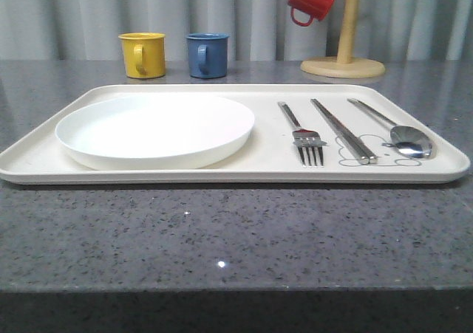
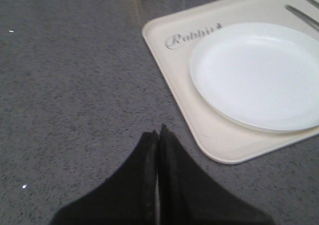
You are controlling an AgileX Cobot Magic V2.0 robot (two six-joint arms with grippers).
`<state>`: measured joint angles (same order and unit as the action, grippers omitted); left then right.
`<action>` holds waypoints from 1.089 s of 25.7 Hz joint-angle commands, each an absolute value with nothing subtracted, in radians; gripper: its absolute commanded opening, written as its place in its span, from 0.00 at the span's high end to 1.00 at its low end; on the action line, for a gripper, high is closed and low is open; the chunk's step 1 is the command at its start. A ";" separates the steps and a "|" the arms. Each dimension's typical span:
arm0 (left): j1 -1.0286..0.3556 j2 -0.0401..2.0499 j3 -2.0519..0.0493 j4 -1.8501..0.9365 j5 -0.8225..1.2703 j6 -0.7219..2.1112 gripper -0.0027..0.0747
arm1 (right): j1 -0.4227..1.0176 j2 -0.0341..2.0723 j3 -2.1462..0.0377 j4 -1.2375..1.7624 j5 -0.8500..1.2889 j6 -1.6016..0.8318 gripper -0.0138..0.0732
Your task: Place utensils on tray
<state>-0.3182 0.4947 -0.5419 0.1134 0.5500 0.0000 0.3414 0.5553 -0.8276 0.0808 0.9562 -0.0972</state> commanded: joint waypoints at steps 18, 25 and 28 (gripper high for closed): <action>-0.045 -0.029 0.002 0.030 -0.041 0.000 0.99 | 0.342 0.557 -0.851 0.072 0.898 -0.105 0.92; -0.045 -0.029 0.004 0.030 -0.049 0.000 0.99 | 0.342 0.557 -0.851 0.072 0.900 -0.105 0.92; -0.045 -0.029 0.004 0.030 -0.049 0.000 0.99 | 0.342 0.557 -0.851 0.072 0.900 -0.105 0.92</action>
